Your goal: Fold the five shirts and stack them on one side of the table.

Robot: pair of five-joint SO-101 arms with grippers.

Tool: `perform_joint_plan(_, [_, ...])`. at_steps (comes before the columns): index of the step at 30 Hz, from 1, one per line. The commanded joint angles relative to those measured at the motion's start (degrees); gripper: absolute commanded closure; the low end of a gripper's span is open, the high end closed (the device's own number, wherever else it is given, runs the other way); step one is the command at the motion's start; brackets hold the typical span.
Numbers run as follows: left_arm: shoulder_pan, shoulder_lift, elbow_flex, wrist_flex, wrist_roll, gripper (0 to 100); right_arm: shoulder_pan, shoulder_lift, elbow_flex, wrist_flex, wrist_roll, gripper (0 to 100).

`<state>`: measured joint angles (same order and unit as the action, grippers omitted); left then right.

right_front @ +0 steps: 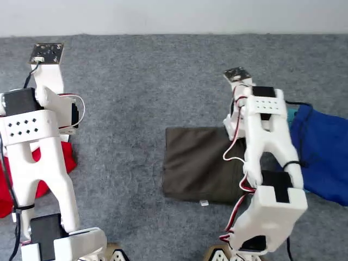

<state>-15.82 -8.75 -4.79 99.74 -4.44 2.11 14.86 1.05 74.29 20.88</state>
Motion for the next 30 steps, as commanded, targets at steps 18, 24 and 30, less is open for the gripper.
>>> perform_joint_plan(18, [-0.2, -2.3, -0.3, 0.6, -0.5, 99, 1.5, -8.7, -2.6, 3.2, -5.1, 71.1])
perform_joint_plan(24, [-0.1, -2.0, -0.3, 0.6, -0.5, 99, -1.5, -12.4, -2.5, 13.6, -12.0, 69.0])
perform_joint_plan(30, [-0.2, -2.3, -0.3, 0.6, -0.5, 99, -1.6, -8.2, 0.1, 14.7, -18.1, 69.0])
